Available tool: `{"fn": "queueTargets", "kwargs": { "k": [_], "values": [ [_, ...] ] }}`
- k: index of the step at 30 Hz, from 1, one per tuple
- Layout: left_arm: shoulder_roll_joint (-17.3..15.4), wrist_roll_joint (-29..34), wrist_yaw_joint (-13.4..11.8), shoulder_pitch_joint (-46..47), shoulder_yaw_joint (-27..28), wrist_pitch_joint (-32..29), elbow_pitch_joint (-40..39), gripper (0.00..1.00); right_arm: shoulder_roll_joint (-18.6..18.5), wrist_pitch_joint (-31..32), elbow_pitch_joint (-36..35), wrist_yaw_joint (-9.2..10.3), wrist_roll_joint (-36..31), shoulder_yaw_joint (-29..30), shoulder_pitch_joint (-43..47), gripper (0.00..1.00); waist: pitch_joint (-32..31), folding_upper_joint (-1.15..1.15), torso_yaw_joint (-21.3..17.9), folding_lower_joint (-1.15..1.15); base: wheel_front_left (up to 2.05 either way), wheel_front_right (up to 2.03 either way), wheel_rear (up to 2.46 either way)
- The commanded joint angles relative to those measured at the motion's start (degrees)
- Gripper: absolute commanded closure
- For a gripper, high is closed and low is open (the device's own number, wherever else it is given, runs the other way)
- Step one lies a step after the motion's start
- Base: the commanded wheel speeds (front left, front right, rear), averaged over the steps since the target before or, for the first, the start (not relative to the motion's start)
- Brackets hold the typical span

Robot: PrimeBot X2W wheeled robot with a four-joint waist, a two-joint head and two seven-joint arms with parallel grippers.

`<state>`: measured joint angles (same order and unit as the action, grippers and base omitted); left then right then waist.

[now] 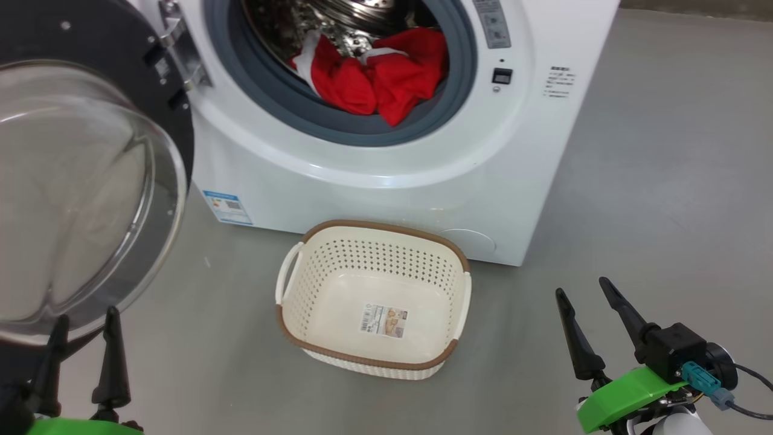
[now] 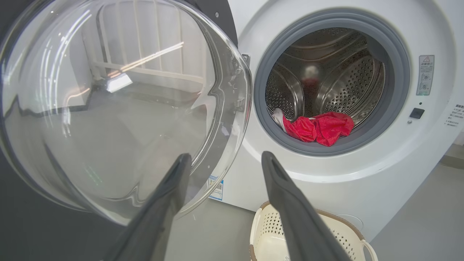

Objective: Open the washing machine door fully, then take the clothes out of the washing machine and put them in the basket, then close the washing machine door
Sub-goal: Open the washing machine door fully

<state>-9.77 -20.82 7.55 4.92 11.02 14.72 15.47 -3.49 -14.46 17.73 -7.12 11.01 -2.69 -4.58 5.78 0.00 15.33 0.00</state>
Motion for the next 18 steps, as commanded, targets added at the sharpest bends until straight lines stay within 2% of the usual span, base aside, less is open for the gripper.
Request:
{"fn": "queueTargets", "kwargs": {
  "k": [1, 18],
  "values": [
    [-2.2, -0.6, -0.1, 0.4, 1.3, 0.3, -2.0, 0.0, -0.1, -0.5, -1.6, -0.36, 0.3, -1.1, -0.3, 0.0, 0.0, 0.0, -1.5, 0.0, 0.0, 0.0, 0.0],
    [-4.6, -4.6, -0.1, -3.4, -7.0, 0.3, -5.6, 0.0, 0.3, -0.5, -2.8, -0.36, 0.8, 0.7, 0.7, 0.0, -0.1, 0.0, -11.0, 0.0, 0.0, 0.0, 0.0]
  ]
}}
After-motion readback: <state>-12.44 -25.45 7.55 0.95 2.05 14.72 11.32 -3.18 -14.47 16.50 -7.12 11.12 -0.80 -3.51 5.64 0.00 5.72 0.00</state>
